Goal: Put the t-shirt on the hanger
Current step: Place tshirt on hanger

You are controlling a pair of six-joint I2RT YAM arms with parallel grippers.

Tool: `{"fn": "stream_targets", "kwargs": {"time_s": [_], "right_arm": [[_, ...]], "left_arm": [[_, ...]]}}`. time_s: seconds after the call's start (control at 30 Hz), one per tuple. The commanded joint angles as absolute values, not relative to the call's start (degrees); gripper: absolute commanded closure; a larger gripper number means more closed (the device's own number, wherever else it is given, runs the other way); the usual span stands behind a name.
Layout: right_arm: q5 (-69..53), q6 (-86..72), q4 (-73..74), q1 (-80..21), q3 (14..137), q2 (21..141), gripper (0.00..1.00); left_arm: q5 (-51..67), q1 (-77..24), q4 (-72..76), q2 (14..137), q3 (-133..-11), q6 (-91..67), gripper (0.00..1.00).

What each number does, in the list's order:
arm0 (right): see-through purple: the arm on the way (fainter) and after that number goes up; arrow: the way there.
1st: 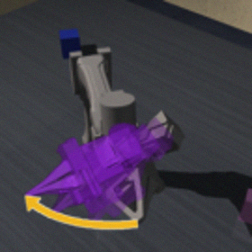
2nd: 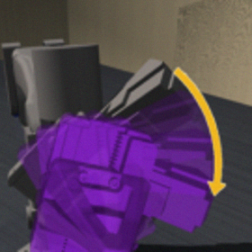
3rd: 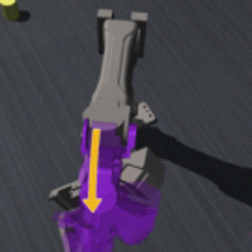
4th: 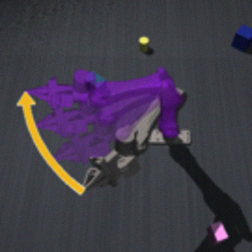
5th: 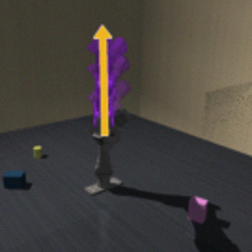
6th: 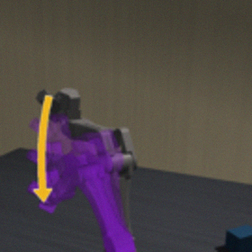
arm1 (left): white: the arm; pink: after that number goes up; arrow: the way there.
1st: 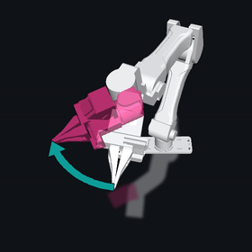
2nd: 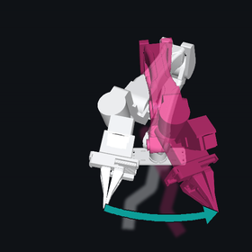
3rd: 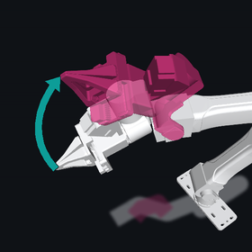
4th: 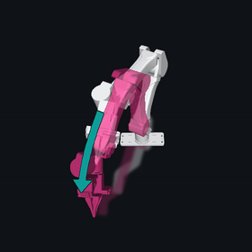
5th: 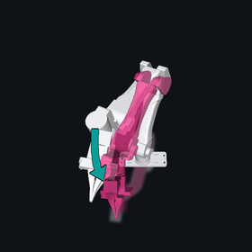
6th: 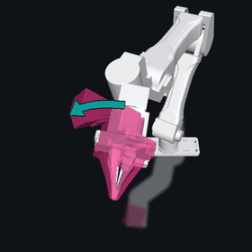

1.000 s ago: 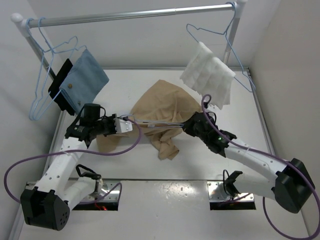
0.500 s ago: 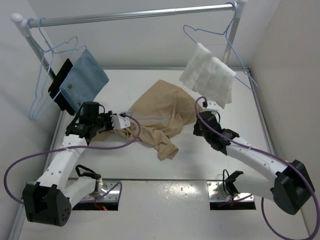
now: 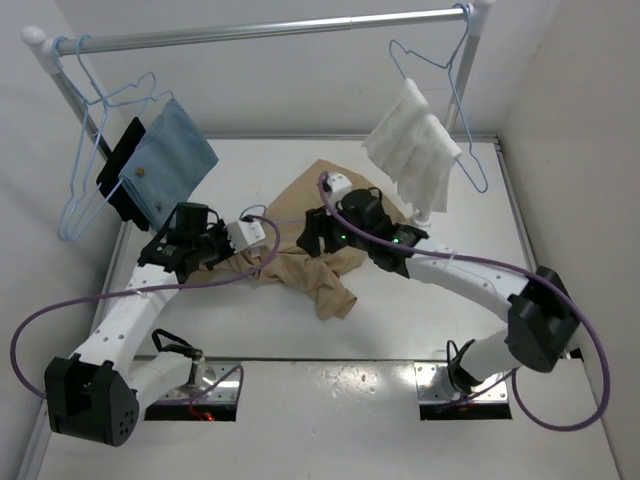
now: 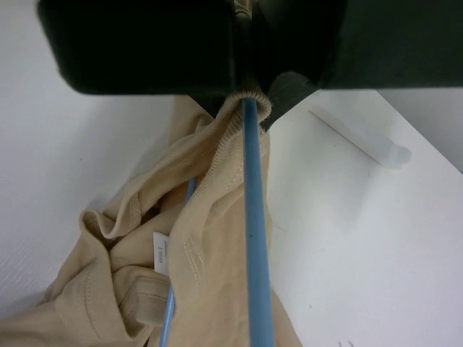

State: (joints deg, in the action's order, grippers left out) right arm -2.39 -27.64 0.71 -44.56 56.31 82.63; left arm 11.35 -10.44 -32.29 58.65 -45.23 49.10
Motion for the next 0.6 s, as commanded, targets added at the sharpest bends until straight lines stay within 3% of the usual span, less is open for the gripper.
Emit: {"fn": "stream_targets", "kwargs": {"time_s": [0.0,0.23,0.57], "right_arm": [[-5.3,-28.3,-0.9,-48.4,62.5,88.3,0.36],[-3.8,-34.3,3.4,-53.3,71.6,101.4,0.35],[9.5,-46.8,12.4,-54.2,86.8,117.7,0.31]], "left_arm": [[9.0,-10.8,-31.6,59.2,-46.8,41.0,1.00],[5.6,-11.3,-31.6,60.3,-45.7,35.2,1.00],[5.6,-11.9,-31.0,60.9,-44.6,31.3,1.00]]}}
